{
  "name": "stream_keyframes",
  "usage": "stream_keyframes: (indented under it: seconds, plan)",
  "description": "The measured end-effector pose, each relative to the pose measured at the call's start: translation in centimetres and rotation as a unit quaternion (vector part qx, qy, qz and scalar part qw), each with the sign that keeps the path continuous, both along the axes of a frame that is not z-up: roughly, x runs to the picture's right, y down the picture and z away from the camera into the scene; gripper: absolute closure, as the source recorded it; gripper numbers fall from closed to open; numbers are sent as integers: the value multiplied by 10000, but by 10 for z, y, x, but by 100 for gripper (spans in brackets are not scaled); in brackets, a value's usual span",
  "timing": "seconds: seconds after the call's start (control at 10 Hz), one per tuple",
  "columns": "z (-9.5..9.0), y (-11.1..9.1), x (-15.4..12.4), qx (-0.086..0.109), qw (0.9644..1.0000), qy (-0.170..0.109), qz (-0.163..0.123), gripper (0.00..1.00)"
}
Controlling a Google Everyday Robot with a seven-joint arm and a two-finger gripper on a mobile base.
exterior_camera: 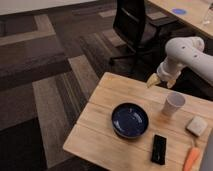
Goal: Pick up the ceramic cup
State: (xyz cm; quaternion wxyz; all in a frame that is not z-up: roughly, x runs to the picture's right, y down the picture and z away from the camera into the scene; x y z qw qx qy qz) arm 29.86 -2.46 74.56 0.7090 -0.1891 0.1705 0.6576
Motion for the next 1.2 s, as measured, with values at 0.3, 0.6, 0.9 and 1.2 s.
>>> stream_keyframes:
  seconds: [0.3, 0.6, 0.9, 1.2]
  plan:
    - [0, 24, 22, -163, 9988, 165, -427, 35]
    - [5, 52, 29, -127, 9998, 103, -151, 35]
    - [16, 78, 28, -158, 9999, -8, -12, 35]
    - [30, 88, 34, -139, 9996, 43, -249, 53]
